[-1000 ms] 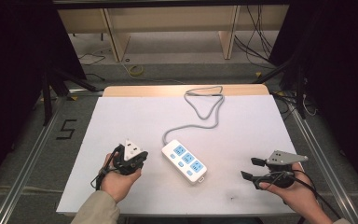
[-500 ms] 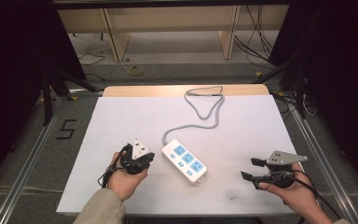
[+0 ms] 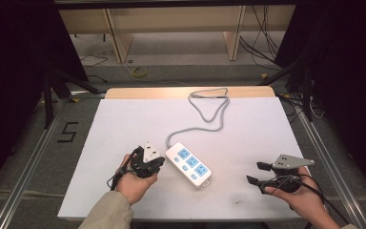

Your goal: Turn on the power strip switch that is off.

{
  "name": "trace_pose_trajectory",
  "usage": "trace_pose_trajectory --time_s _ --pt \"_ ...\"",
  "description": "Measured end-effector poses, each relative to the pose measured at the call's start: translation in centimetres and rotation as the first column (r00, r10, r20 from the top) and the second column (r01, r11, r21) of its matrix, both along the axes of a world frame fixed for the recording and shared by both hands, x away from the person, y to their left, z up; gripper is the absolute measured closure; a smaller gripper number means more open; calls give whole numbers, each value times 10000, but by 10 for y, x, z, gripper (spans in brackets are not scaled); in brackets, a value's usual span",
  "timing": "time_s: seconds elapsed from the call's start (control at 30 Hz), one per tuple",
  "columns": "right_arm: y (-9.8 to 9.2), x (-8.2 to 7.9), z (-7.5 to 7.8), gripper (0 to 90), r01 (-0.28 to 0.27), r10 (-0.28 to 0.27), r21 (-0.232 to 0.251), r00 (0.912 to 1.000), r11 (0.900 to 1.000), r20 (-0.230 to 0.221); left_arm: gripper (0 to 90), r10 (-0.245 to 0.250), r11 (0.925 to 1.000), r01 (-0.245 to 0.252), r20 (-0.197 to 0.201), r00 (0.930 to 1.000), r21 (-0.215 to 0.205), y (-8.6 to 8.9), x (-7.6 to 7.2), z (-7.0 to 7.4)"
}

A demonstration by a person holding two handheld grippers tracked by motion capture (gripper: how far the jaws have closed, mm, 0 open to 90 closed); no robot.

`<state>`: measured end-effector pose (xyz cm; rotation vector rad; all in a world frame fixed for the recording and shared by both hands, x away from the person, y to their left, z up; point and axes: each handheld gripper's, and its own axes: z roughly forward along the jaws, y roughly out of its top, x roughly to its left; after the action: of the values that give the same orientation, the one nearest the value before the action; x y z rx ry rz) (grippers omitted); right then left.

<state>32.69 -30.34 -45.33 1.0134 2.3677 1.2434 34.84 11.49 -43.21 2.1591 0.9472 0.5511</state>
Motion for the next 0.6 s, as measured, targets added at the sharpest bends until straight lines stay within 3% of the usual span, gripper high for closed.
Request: trace_pose_trajectory --time_s 0.6 --pt "-1 -1 0 324 30 -30 -14 10000 10000 -2 896 -367 9993 366 -214 9991 -15 -17 3 0"
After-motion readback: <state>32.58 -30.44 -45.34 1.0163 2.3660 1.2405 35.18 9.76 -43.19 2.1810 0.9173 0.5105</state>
